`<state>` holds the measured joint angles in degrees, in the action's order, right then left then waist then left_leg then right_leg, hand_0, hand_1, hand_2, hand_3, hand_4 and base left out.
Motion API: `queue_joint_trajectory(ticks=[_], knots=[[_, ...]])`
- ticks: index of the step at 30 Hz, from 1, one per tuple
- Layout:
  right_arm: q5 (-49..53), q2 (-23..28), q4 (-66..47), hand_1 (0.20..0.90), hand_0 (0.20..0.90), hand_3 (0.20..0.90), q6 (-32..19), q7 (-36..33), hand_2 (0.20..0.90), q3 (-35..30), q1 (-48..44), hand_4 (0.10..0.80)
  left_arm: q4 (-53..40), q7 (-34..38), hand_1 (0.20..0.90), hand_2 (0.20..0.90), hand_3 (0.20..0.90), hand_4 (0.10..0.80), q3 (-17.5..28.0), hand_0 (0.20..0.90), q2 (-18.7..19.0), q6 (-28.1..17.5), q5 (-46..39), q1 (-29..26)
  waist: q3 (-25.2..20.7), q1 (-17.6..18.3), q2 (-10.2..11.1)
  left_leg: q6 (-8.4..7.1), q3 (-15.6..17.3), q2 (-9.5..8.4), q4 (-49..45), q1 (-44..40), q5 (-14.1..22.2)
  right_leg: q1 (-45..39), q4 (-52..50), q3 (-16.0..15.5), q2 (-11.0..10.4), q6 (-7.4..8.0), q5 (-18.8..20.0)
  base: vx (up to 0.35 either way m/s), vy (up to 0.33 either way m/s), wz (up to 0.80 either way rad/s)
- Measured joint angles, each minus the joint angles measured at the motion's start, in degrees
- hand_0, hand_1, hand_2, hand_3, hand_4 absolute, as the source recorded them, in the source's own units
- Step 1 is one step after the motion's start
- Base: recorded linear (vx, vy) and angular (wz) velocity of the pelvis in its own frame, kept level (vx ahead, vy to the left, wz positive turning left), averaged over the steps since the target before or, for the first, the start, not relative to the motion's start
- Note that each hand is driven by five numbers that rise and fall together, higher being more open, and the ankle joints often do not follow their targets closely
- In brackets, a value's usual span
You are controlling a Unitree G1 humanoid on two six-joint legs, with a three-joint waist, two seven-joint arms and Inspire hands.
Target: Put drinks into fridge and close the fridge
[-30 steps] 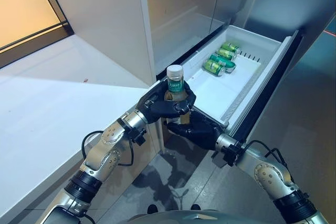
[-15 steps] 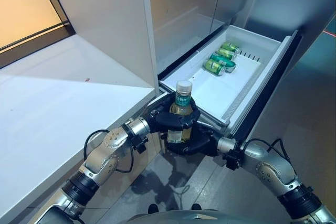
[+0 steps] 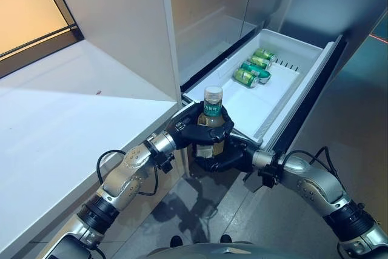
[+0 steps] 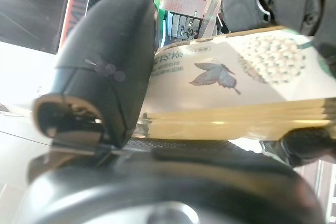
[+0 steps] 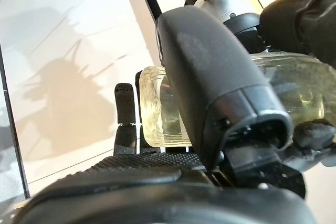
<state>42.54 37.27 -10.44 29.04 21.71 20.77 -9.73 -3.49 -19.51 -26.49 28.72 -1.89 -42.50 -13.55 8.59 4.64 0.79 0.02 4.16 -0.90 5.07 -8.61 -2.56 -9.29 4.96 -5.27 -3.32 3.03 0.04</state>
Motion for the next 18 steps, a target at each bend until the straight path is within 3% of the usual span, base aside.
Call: queue_joint_trajectory(ticks=[9, 12, 18], knots=[[-4.57, 0.05, -0.68, 0.3, 0.3, 0.2, -4.07, -8.21, 0.3, -0.22, -1.63, 0.1, 0.18, 6.35, 0.9, 0.9, 0.9, 0.8, 0.19, 0.9, -2.03, -7.93, 7.2, 0.06, 0.19, -0.22, 0.32, 0.0, -0.14, 0.01, 0.0, 0.04, 0.0, -0.03, 0.0, -0.12, 0.05, 0.0, 0.0, 0.0, 0.0, 0.0], [-9.48, 1.24, -0.57, 0.3, 0.3, 0.2, -4.63, -13.38, 0.3, -5.06, -2.6, 0.1, 0.09, 8.38, 0.9, 0.9, 0.9, 0.8, 1.62, 0.9, -2.35, -13.07, 11.86, 0.39, 0.5, -0.9, 0.85, 0.0, -0.39, -0.04, 0.0, 0.23, 0.0, 0.0, 0.09, -0.27, 0.0, 0.0, 0.0, -0.008, -0.004, 0.01], [-11.91, 4.38, 1.49, 0.3, 0.3, 0.2, -5.29, -18.98, 0.3, -12.21, -7.46, 0.1, 0.03, 13.47, 0.9, 0.9, 0.9, 0.8, 7.52, 0.9, -2.73, -18.69, 15.56, 1.28, 0.77, -1.37, 1.31, 0.0, -0.64, -0.12, -0.01, 0.46, 0.0, 0.11, 0.21, -0.35, 0.07, 0.0, 0.0, 0.003, -0.001, 0.01]])
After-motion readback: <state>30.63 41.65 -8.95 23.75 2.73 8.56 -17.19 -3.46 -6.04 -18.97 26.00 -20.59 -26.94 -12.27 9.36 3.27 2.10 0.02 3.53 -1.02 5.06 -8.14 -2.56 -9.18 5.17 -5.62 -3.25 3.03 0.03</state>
